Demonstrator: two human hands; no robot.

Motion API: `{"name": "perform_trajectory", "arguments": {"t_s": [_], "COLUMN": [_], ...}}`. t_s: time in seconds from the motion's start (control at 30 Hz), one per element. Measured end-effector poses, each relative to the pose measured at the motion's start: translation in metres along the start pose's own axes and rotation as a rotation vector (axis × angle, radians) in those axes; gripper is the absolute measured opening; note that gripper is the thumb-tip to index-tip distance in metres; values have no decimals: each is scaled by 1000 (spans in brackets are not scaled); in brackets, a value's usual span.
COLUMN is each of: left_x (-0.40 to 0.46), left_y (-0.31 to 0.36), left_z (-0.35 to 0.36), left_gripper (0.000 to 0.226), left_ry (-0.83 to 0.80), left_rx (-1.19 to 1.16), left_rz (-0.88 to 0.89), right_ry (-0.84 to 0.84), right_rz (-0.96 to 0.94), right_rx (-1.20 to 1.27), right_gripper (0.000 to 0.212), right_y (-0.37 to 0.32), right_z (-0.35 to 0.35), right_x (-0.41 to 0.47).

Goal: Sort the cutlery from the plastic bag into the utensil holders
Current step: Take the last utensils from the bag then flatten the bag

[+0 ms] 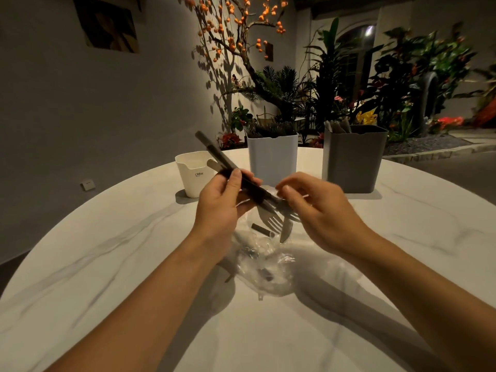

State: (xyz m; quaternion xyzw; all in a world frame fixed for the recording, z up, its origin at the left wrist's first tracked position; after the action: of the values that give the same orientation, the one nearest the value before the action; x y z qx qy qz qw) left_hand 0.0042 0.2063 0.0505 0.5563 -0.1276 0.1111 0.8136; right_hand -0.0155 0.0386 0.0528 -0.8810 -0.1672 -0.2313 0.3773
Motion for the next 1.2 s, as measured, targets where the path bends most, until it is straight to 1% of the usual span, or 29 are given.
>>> {"name": "perform_trajectory", "arguments": {"t_s": [0.07, 0.13, 0.2, 0.3, 0.43, 0.53, 0.63, 0.73, 0.87, 0.93, 1.0, 1.07, 1.13, 1.2], "left_x": [0, 0, -1, -3, -6, -6, -5, -7, -14, -15, -16, -15, -14, -12], "left_y": [-1, -2, -3, -2, -5, -6, -7, -8, -13, -16, -19, -18, -15, -12], "left_z": [-2, -2, -1, 1, 4, 4, 2, 5, 13, 17, 18, 14, 11, 9], "left_gripper": [26, 25, 26, 27, 30, 31, 33, 33, 29, 28, 26, 24, 24, 26], "left_ry": [13, 25, 26, 14, -2, 14, 40, 56, -5, -9, 27, 75, 96, 119], "left_rx": [-85, -141, -207, -258, -278, -281, -302, -323, -251, -192, -172, -177, -212, -256], "left_rz": [-51, -83, -118, -158, -207, -221, -225, -234, -254, -253, -249, -239, -224, -213], "right_ry": [-133, -227, -263, -273, -288, -282, -235, -197, -81, -24, -55, -185, -285, -283], "right_rz": [11, 58, 124, 186, 256, 237, 184, 178, 174, 197, 229, 241, 218, 209], "right_rx": [-54, 58, 187, 299, 419, 401, 312, 275, 275, 282, 336, 436, 440, 435], "right_gripper": [25, 25, 23, 22, 13, 12, 10, 12, 17, 22, 24, 27, 23, 17], "right_y": [1, -1, -2, 0, 1, 1, 1, 2, 1, 0, 1, -2, -5, -6], "right_z": [8, 13, 14, 10, 9, 12, 16, 21, 23, 23, 23, 27, 31, 31], "right_x": [-3, -5, -4, -3, -6, -6, -6, -6, -5, -4, -5, -8, -12, -12]}}
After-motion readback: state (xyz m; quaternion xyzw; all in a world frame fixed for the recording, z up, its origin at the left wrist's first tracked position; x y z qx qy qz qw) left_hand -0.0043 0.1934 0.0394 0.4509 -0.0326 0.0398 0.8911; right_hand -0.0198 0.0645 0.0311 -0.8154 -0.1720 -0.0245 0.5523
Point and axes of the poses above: each hand's wrist, its own x-axis towards the middle knuckle, its own z-axis out of the palm, y = z × x, the point moved 3 cm from there along x, towards the middle knuckle, and after that the axes turned 8 degrees about -x, right-handed, at the moved point
